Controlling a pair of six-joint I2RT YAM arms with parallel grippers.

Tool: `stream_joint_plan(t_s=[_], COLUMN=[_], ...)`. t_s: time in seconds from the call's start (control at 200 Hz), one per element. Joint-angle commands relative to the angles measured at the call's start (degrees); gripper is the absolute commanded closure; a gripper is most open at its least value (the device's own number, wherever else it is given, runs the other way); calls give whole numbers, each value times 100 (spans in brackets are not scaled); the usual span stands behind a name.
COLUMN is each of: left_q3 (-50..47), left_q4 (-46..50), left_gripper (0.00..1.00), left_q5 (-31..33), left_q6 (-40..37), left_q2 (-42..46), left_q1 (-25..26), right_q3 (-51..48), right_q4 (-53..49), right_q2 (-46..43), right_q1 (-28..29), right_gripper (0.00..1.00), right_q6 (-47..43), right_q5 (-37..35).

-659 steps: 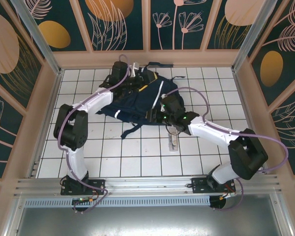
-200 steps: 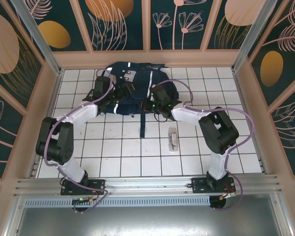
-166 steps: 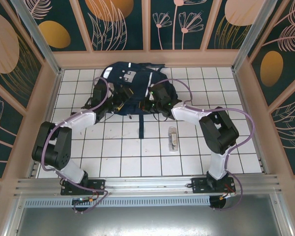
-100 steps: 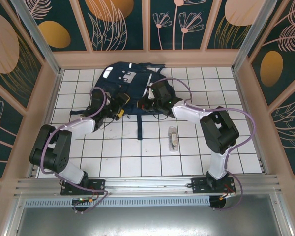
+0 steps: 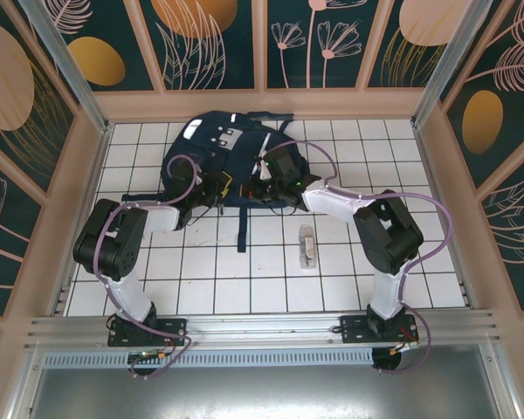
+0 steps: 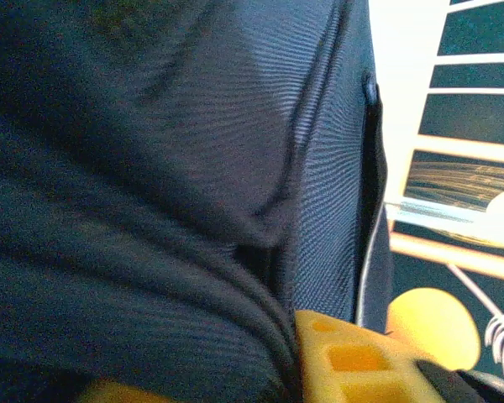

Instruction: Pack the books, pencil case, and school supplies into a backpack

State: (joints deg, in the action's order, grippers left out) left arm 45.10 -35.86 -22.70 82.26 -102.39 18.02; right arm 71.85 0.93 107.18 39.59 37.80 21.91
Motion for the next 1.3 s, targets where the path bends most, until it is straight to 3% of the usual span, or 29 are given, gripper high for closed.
stream_joint_plan(t_s=[0.0,0.245,0.39,0.475,0.585,0.701,0.856,1.046,1.186,1.296], left_q3=[80,26,16,32,1,-36,-33,-183,-210,-131], left_q4=[-597,-876,-837,-863,-1066,-1120,-943,-1049,-1004,-838], left_gripper=[100,100,100,100,100,100,98,98,98,94], left_q5=[46,32,167,161,84,88,93,112,114,88], left_q6=[95,410,467,546,757,853,809,1015,998,894], left_q2=[-177,39,196,195,141,191,307,384,592,492], left_q1=[38,78,157,225,324,416,516,677,707,696], right_q3=[25,-76,-128,-130,-37,77,254,685,797,577], right_q4=[264,105,237,352,355,189,-220,-592,-606,-413], right_q2=[-290,-140,-143,-120,34,201,393,769,890,652], right_q1=[119,118,160,213,317,455,719,848,839,796], right_gripper=[100,100,59,51,50,51,51,53,83,100], right_q6=[-194,-360,-354,-379,-411,-397,-578,-420,-265,-385], right_q5=[174,-461,-860,-1098,-1518,-2241,-3781,-4913,-5241,-4768])
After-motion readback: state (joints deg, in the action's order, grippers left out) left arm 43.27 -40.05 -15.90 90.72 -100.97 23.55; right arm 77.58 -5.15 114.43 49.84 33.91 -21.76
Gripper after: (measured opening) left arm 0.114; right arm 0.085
